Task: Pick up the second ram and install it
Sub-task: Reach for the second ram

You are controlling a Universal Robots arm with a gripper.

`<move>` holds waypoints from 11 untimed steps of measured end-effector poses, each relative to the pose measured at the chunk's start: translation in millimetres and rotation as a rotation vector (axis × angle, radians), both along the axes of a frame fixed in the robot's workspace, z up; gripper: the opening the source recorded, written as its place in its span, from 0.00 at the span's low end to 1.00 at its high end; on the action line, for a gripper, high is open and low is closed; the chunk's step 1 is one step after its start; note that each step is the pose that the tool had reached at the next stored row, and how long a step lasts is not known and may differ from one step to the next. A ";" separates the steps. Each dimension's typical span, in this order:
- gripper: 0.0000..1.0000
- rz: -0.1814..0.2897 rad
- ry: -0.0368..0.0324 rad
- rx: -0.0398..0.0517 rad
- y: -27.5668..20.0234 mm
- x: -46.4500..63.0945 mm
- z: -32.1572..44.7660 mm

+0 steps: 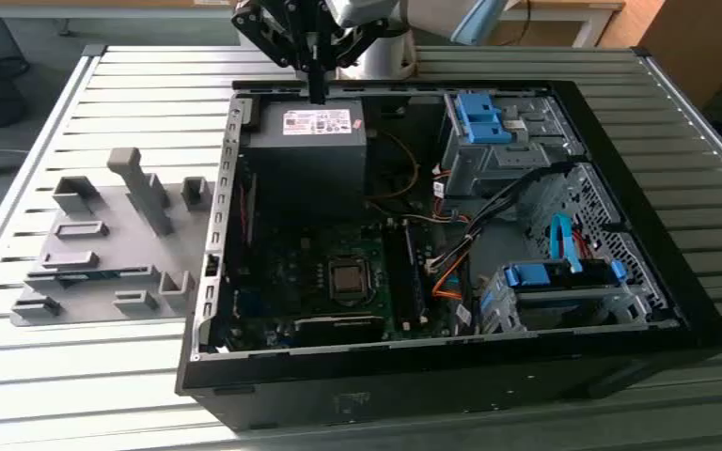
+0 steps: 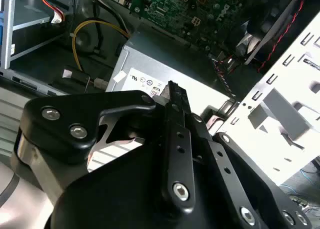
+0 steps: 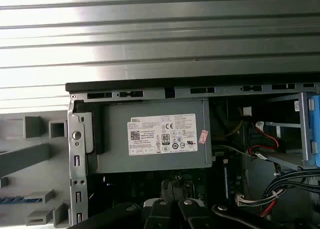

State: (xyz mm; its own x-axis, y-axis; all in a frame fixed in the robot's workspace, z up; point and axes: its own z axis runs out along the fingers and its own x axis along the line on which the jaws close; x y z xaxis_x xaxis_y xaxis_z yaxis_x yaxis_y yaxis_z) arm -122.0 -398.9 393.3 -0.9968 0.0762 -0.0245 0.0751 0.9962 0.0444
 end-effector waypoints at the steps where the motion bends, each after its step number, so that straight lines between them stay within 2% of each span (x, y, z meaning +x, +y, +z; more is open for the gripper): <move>1: 0.11 0.000 0.0000 0.0000 0.0 0.0 0.0; 11: 0.11 0.000 0.0000 0.0000 0.0 -2.4 0.0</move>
